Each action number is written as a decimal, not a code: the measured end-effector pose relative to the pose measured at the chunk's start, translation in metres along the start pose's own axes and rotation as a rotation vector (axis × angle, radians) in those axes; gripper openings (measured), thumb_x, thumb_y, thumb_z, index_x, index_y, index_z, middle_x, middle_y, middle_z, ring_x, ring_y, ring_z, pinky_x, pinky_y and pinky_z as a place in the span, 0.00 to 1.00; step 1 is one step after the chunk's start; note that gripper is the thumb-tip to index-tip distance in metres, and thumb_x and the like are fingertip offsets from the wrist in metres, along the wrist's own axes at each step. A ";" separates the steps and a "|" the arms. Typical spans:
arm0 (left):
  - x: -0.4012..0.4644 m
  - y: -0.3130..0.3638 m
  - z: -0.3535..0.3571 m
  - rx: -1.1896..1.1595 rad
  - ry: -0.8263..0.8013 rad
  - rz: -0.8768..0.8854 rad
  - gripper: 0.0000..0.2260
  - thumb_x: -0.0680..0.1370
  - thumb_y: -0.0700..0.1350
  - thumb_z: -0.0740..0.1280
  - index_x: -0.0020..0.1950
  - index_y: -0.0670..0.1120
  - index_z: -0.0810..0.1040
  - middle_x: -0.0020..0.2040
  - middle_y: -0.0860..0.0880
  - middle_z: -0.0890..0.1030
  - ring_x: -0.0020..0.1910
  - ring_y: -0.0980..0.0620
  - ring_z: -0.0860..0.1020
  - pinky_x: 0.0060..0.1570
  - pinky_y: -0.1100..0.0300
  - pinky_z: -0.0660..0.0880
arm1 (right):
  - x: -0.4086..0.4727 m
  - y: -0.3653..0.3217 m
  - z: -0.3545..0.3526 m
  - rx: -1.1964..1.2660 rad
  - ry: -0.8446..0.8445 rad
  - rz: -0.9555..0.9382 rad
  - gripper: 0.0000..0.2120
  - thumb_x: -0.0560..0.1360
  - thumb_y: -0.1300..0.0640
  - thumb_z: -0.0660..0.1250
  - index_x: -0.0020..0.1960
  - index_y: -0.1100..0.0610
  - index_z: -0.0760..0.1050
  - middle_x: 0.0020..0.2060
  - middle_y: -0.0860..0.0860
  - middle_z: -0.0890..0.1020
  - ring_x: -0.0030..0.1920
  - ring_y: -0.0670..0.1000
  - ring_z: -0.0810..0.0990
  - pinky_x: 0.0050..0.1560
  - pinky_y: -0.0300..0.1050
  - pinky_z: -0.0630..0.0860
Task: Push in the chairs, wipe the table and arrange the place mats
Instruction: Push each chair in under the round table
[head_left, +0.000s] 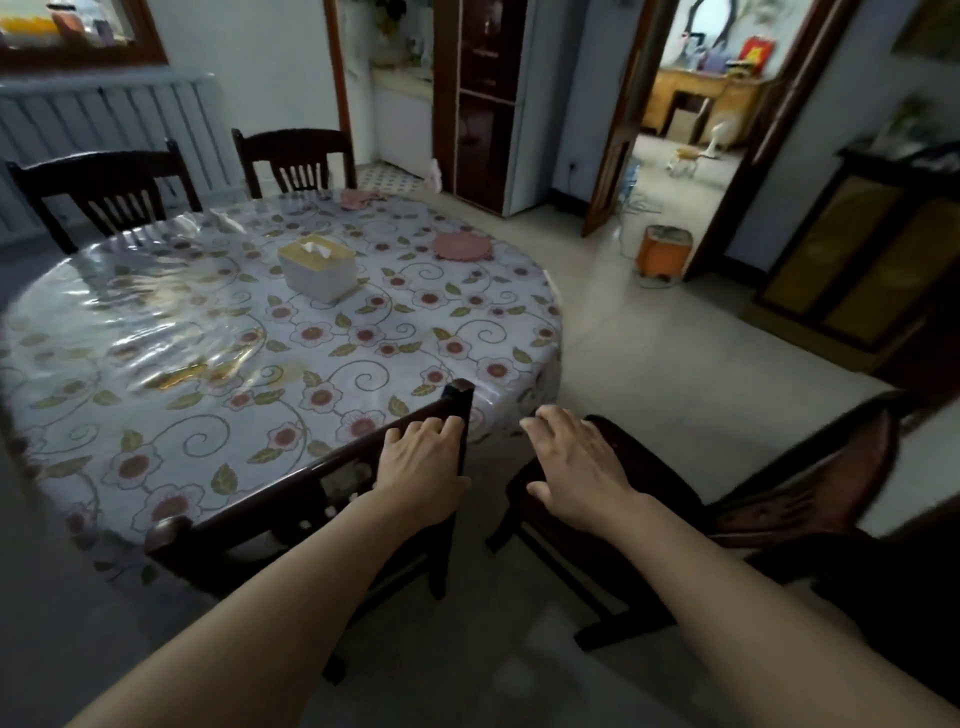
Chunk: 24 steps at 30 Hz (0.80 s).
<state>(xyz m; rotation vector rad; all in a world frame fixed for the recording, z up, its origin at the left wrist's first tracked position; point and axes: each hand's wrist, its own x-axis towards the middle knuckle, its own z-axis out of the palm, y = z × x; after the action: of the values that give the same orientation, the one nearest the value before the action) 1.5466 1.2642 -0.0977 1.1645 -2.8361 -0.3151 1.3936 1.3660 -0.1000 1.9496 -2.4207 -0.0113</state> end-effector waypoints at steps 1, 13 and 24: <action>0.002 0.013 0.001 -0.008 -0.018 0.022 0.25 0.73 0.53 0.67 0.66 0.48 0.64 0.64 0.47 0.72 0.64 0.45 0.70 0.62 0.50 0.64 | -0.008 0.010 -0.002 -0.005 0.005 0.020 0.35 0.72 0.48 0.69 0.71 0.57 0.58 0.69 0.55 0.62 0.70 0.56 0.61 0.70 0.50 0.59; 0.058 0.200 0.029 -0.041 -0.183 0.216 0.24 0.74 0.56 0.64 0.66 0.48 0.63 0.64 0.46 0.73 0.63 0.44 0.71 0.59 0.48 0.65 | -0.083 0.185 -0.014 0.070 0.156 0.241 0.19 0.78 0.56 0.60 0.67 0.58 0.66 0.64 0.54 0.70 0.63 0.56 0.69 0.64 0.49 0.65; 0.110 0.383 0.096 -0.079 -0.335 0.291 0.24 0.76 0.57 0.62 0.68 0.48 0.63 0.65 0.45 0.73 0.64 0.43 0.71 0.60 0.47 0.65 | -0.146 0.359 0.016 0.079 -0.011 0.397 0.20 0.73 0.66 0.59 0.64 0.59 0.68 0.62 0.54 0.70 0.62 0.56 0.69 0.60 0.48 0.67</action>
<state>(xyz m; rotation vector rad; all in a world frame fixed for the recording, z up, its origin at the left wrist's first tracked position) 1.1918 1.4686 -0.1135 0.7274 -3.1848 -0.6494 1.0737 1.5846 -0.1097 1.4610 -2.8068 0.0854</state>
